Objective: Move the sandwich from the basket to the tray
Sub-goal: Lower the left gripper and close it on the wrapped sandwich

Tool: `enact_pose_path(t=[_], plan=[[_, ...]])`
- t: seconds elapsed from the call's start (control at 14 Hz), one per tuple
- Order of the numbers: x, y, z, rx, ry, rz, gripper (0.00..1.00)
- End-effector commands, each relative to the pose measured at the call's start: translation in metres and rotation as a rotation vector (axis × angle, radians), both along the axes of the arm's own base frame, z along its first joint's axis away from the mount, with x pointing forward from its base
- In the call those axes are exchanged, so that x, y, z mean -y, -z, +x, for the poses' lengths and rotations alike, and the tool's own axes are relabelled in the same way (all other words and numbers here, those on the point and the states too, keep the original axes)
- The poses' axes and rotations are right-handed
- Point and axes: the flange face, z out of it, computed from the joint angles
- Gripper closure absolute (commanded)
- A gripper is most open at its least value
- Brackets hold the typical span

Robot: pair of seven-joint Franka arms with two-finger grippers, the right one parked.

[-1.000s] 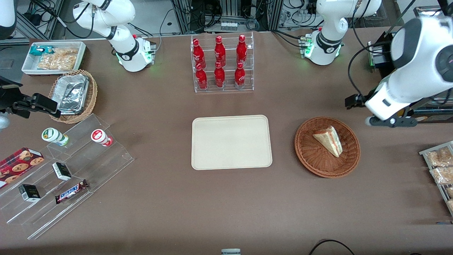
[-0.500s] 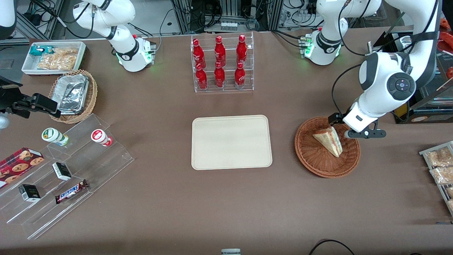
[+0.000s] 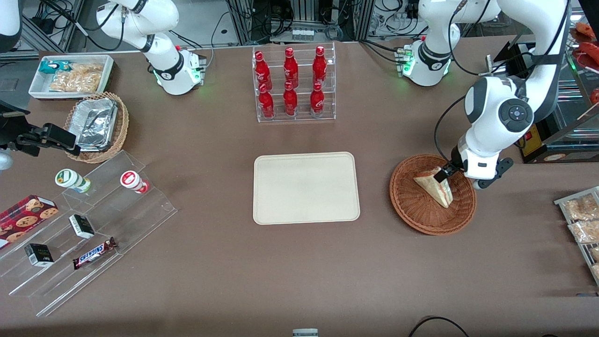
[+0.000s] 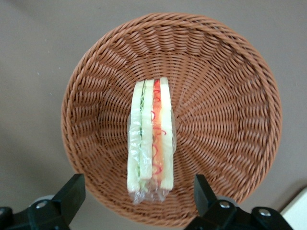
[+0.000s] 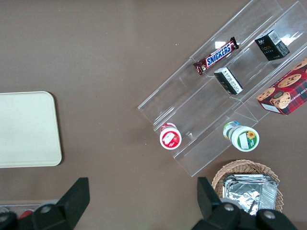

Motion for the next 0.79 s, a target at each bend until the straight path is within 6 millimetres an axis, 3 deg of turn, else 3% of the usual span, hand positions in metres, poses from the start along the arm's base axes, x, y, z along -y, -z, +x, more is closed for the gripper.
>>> enact_pose_path(t=[0.0, 0.5, 0.64, 0.71], plan=[[0.001, 0.025, -0.004, 0.025, -0.138, -0.003, 0.00], [0.005, 0.081, -0.002, -0.008, -0.235, -0.017, 0.01], [0.005, 0.082, -0.002, -0.015, -0.251, -0.015, 0.65], [0.005, 0.080, -0.004, -0.025, -0.231, -0.011, 0.88]])
